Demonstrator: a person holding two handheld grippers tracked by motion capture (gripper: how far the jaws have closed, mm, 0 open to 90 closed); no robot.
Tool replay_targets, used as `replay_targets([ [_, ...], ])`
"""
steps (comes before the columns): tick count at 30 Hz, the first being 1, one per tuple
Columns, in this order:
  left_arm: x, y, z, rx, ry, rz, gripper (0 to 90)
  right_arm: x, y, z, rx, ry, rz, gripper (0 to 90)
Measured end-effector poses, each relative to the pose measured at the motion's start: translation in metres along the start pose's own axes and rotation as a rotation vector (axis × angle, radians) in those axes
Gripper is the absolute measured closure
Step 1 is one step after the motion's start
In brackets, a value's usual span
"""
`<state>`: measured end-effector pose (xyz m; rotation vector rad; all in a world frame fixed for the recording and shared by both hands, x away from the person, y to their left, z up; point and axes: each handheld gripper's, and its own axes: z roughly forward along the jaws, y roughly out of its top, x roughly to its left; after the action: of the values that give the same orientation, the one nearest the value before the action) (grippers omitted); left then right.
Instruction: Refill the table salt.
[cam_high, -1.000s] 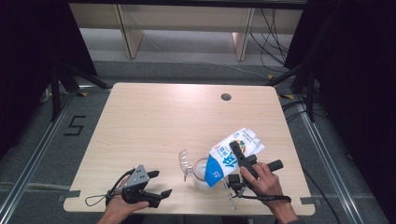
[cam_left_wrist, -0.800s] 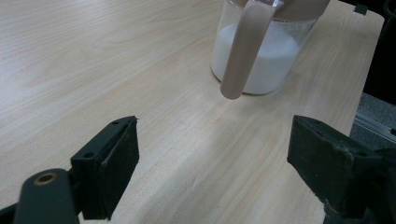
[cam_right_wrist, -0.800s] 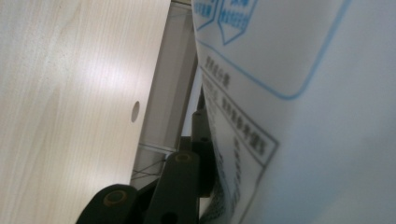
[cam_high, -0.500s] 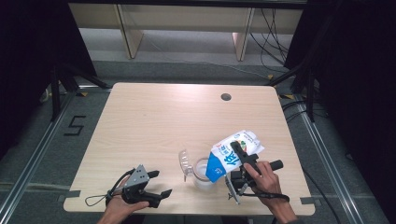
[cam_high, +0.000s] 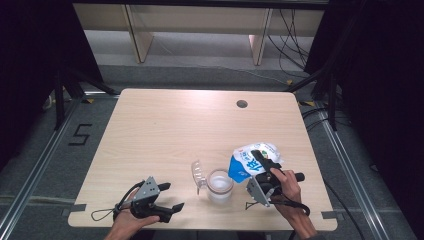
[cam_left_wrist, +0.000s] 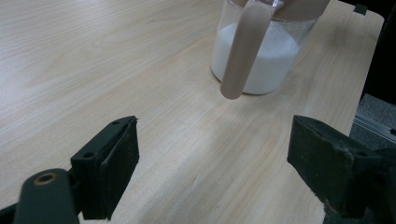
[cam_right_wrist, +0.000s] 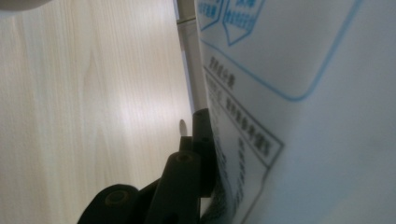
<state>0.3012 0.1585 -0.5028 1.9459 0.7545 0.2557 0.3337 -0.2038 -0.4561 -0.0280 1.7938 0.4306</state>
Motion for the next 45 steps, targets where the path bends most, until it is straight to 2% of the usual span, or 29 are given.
replay_targets([
  [2,0.0,0.0,0.0,0.001,0.0,0.0,16.1,-0.001,-0.003,0.002,-0.021,0.027,0.06,84.0],
  [3,0.0,0.0,0.0,0.001,-0.001,0.0,16.1,-0.004,-0.005,0.002,-0.016,0.026,0.056,84.1],
  [4,0.0,0.0,0.0,0.0,0.0,-0.001,16.1,-0.004,-0.006,0.004,-0.035,0.04,0.098,84.1],
  [5,0.0,0.0,0.0,0.0,0.0,-0.002,16.1,-0.006,-0.008,0.003,-0.025,0.032,0.129,84.1],
  [7,0.0,0.0,0.0,0.001,0.0,0.0,16.1,-0.008,-0.011,0.003,-0.028,0.044,0.182,84.1],
  [9,0.0,0.0,0.0,0.001,-0.001,0.001,16.1,-0.011,-0.016,0.003,-0.023,0.08,0.275,84.2],
  [12,0.0,0.0,0.0,0.001,-0.005,0.0,16.1,-0.013,-0.022,0.005,-0.033,0.095,0.336,84.3],
  [14,0.0,0.0,0.0,0.001,0.0,-0.002,16.1,-0.014,-0.027,0.006,-0.032,0.11,0.401,84.3],
  [19,0.0,0.0,0.0,0.0,0.0,0.0,16.1,-0.014,-0.037,0.011,-0.038,0.151,0.52,84.6],
  [20,0.0,0.0,0.0,0.0,0.0,-0.002,16.1,-0.015,-0.039,0.012,-0.048,0.156,0.532,84.6],
  [25,0.0,0.0,0.0,0.001,-0.001,0.0,16.1,-0.015,-0.049,0.015,-0.074,0.197,0.694,84.8],
  [31,0.0,0.0,0.0,0.001,-0.002,0.003,16.1,-0.012,-0.063,0.021,-0.107,0.242,0.835,84.9],
  [34,0.001,0.0,0.0,0.002,-0.004,0.008,16.1,-0.011,-0.069,0.025,-0.139,0.248,0.893,84.9],
  [38,0.0,0.0,0.0,0.001,-0.001,0.003,16.1,-0.009,-0.075,0.028,-0.169,0.276,0.93,85.0],
  [39,0.0,0.0,0.0,0.001,-0.001,0.003,16.1,-0.007,-0.074,0.028,-0.166,0.297,0.971,85.0],
  [40,0.0,0.0,0.0,0.002,-0.001,0.0,16.1,-0.006,-0.075,0.029,-0.172,0.313,0.982,85.0],
  [41,0.0,0.0,0.0,0.001,-0.001,0.003,16.1,-0.005,-0.076,0.03,-0.177,0.304,0.973,85.0],
  [42,0.0,0.0,0.0,0.0,0.0,-0.001,16.1,-0.004,-0.075,0.029,-0.162,0.31,0.989,85.0],
  [44,0.0,0.0,0.0,0.001,0.0,-0.001,16.1,-0.003,-0.076,0.03,-0.16,0.349,1.006,85.1],
  [45,0.0,0.0,0.0,0.001,-0.001,0.001,16.1,-0.003,-0.077,0.032,-0.179,0.326,1.0,85.1],
])
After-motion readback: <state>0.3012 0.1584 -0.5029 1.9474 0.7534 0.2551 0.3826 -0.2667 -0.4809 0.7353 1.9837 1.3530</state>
